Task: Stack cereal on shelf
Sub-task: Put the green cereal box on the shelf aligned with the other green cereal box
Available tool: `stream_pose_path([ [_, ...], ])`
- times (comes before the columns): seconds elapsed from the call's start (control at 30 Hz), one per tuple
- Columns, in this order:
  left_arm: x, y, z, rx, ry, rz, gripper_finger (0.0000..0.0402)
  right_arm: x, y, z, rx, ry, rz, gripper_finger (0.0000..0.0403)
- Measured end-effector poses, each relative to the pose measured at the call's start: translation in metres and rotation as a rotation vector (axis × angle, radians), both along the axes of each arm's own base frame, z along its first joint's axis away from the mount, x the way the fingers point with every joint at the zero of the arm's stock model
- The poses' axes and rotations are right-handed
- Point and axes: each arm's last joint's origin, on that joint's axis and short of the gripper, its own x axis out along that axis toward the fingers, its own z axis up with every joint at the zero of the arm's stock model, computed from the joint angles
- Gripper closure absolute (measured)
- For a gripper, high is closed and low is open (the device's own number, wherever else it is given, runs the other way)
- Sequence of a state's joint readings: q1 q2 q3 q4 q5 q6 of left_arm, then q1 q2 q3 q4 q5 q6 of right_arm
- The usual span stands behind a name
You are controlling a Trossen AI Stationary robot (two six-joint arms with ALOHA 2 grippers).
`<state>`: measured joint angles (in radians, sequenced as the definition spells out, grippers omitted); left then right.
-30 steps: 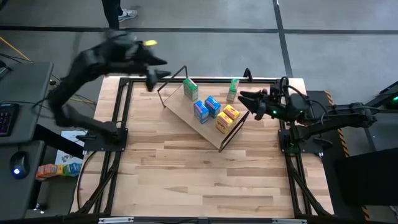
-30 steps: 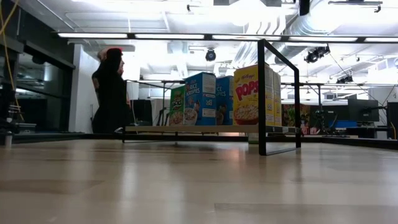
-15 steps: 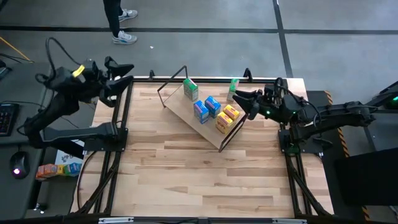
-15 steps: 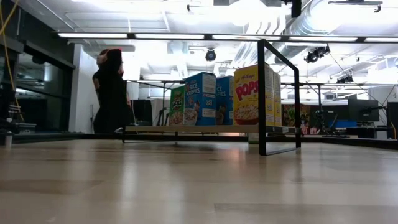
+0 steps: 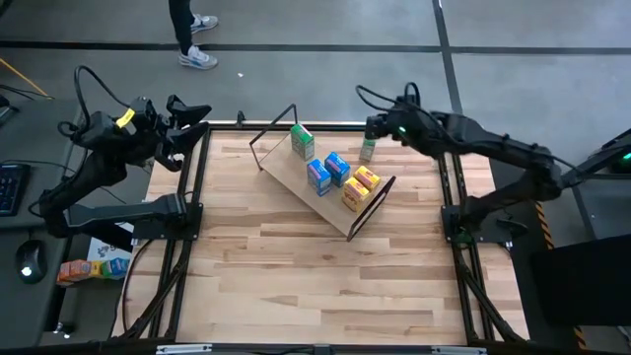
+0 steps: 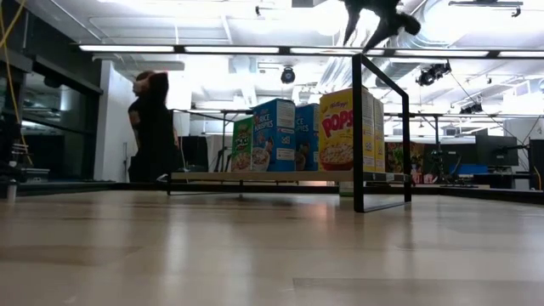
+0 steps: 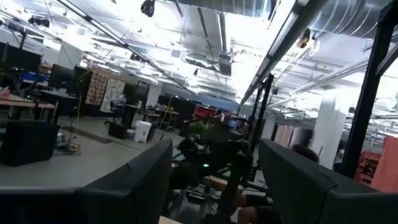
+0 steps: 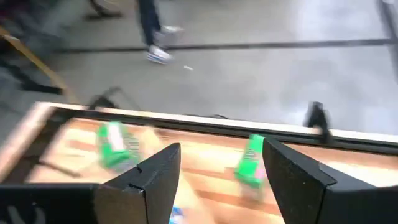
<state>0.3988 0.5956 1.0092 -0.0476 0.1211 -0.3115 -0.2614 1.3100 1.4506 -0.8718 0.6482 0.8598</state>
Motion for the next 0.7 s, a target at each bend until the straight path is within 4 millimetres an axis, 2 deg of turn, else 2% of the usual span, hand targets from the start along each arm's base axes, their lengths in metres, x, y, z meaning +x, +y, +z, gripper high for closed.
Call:
stream_pose_path([
  [0.2, 0.0, 0.0, 0.0, -0.001, -0.001, 0.0, 0.017, 0.023, -0.025, -0.01, 0.122, 0.074, 0.004, 0.0182],
  [0.37, 0.0, 0.0, 0.0, 0.0, -0.002, 0.0, 0.017, 0.041, -0.037, -0.025, 0.105, 0.196, 0.098, 0.0182],
  [0.53, 0.0, 0.0, 0.0, 0.0, -0.001, 0.0, 0.017, 0.052, -0.042, -0.044, 0.157, 0.265, 0.086, 0.0182],
  [0.7, 0.0, 0.0, 0.0, -0.001, -0.001, 0.0, 0.017, 0.049, -0.045, -0.058, 0.274, 0.273, -0.021, 0.0181],
])
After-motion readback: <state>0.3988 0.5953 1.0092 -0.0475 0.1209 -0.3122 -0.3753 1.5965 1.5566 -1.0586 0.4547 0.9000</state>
